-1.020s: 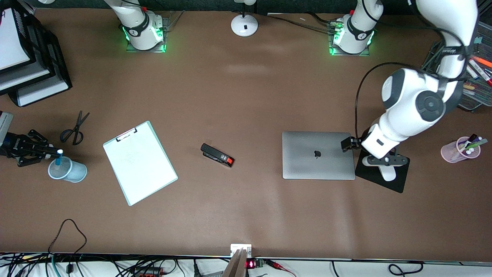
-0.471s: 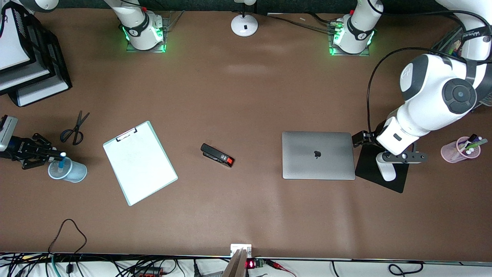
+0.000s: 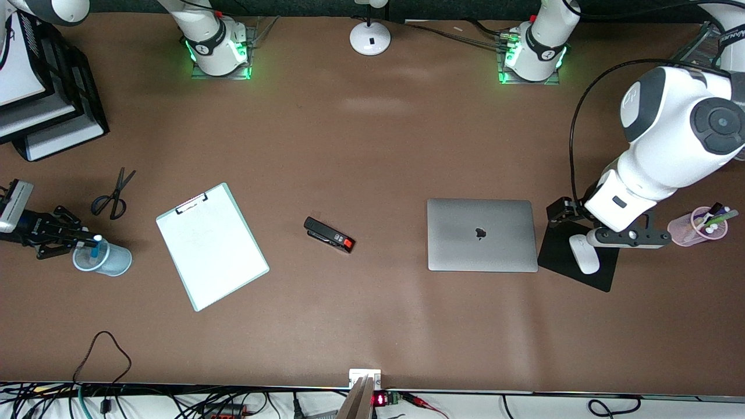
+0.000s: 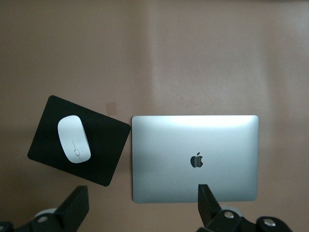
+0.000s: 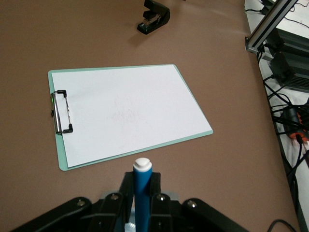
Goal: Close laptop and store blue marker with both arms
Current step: 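Drop the marker into the blue cup while the left gripper withdraws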
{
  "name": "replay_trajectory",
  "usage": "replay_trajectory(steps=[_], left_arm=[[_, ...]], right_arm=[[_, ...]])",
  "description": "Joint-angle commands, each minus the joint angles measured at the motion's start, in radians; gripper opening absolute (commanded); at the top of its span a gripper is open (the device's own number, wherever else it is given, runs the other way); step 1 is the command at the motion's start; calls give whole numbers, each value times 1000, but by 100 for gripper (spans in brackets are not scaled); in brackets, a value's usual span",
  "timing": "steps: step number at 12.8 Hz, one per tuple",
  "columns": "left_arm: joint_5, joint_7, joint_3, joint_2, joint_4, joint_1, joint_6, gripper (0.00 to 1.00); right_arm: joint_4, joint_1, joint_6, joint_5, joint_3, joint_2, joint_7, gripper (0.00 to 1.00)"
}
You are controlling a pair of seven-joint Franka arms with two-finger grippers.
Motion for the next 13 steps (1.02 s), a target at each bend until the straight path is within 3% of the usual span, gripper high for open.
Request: replay_trajectory(steps=[1,10,11,13], left_arm=[[19,20,-10,-7,35,10,-30,100],[20,18,-21,-6,58,-17,-32,100],[20,18,-21,-14,64,-11,-61,100],[20,20,-13,-14,170,-5,-189,100]], right_arm=[[27,-16,10,20,13,21,-15,5],[25,-30,21,20,13,68,-6,6],[25,-31,21,22,13,73,-4,6],[25,-41,21,22,13,79,-6,7]])
